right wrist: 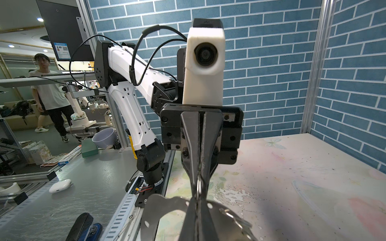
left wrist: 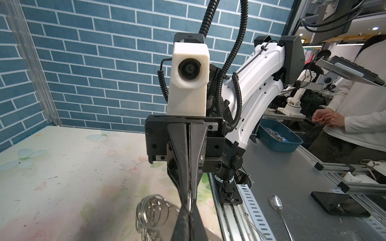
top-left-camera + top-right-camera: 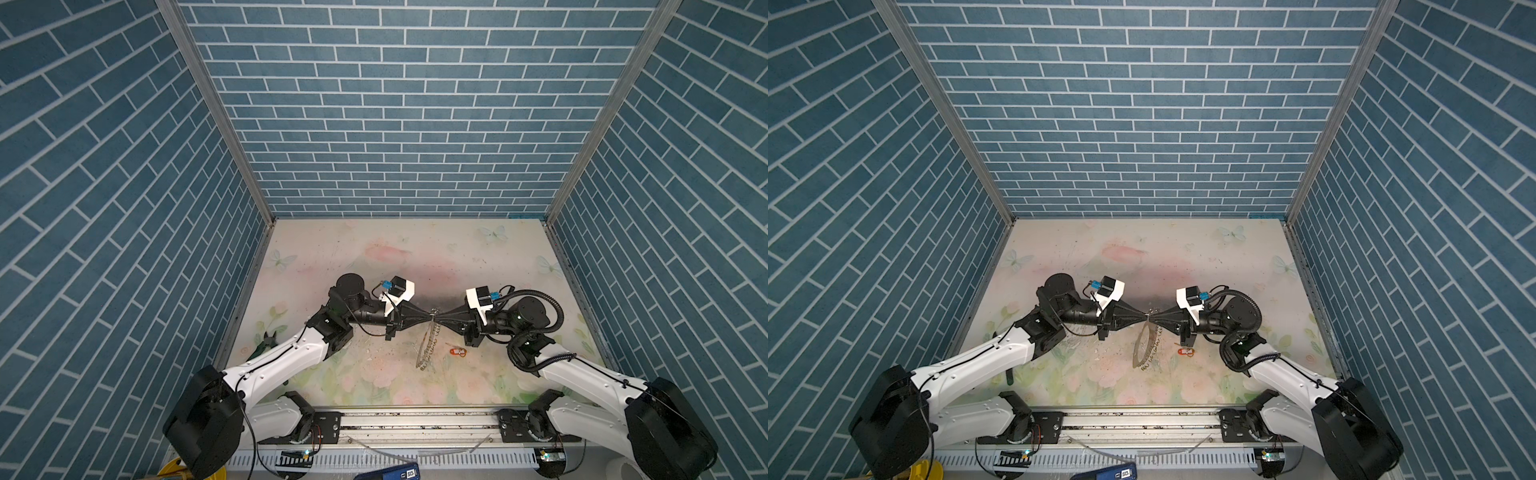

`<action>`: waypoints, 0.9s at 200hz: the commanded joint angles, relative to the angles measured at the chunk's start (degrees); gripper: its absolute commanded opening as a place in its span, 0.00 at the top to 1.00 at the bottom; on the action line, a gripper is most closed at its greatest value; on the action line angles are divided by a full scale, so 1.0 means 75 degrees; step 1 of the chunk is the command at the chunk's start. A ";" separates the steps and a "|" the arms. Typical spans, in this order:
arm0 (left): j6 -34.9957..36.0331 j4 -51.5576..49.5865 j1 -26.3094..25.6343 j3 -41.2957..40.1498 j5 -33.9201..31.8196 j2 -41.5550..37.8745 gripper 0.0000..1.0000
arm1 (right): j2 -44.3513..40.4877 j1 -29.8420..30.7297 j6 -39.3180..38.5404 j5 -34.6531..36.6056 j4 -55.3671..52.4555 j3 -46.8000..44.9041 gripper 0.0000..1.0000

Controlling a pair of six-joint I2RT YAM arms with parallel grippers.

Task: Attach keys to a key ring
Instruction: Pass the keyring.

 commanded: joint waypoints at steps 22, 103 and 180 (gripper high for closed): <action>0.0429 -0.0501 -0.0008 0.0014 -0.0541 -0.0041 0.97 | -0.0277 0.0052 -0.0343 0.0329 -0.0306 0.0058 1.00; 0.1962 -0.2453 -0.0446 0.0222 -0.2975 -0.0414 1.00 | -0.1987 0.0023 -0.1565 0.2587 -0.4690 0.0062 0.81; 0.2207 -0.1993 -0.0811 -0.0571 -0.4068 -0.0568 1.00 | -0.0854 0.0038 0.1525 0.6951 -1.0279 0.1760 0.84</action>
